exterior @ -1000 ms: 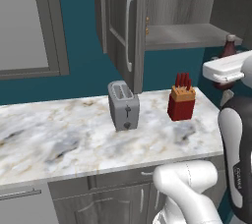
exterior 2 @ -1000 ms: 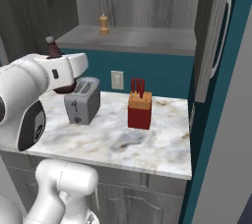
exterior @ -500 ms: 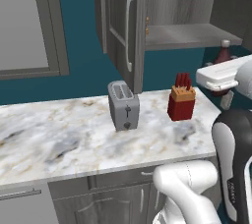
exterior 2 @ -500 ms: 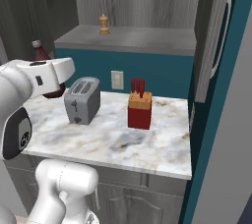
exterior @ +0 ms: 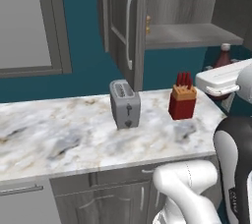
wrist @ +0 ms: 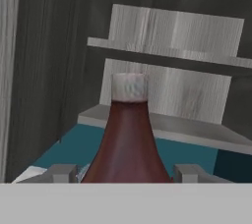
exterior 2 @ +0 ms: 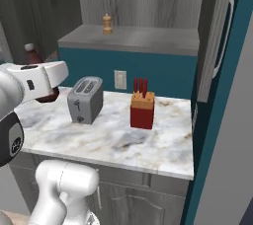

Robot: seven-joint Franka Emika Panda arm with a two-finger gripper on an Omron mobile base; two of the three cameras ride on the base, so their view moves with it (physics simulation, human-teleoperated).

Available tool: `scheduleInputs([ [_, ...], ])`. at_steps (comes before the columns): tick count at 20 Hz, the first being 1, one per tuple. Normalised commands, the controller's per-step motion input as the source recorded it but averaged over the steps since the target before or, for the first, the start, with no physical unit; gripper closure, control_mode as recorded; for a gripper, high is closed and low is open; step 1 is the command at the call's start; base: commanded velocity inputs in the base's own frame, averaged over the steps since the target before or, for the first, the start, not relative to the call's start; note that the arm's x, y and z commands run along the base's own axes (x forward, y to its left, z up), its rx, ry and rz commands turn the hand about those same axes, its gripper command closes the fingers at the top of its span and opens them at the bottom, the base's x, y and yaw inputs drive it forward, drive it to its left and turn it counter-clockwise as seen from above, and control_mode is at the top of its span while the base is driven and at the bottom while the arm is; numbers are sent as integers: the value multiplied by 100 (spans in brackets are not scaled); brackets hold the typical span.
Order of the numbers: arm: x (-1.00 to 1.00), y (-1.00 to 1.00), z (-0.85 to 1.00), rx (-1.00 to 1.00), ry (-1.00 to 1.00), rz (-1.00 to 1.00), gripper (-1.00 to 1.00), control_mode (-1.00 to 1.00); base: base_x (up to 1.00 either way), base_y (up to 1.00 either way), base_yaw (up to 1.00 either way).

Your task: Take 2 condiments from the cabinet and move them on the counter near the stove.Make sure the condiments are lined up with each other, next to each other.

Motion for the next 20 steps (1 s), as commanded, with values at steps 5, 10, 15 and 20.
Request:
scheduleInputs([
  [5, 0, 0, 0, 0, 0, 0, 100, 100, -30, 0, 18],
  [10, 0, 0, 0, 0, 0, 0, 100, 100, -36, 6, 25],
  [15, 0, 0, 0, 0, 0, 0, 100, 100, -53, 28, 40],
  [20, 0, 0, 0, 0, 0, 0, 100, 100, -51, 39, 56],
])
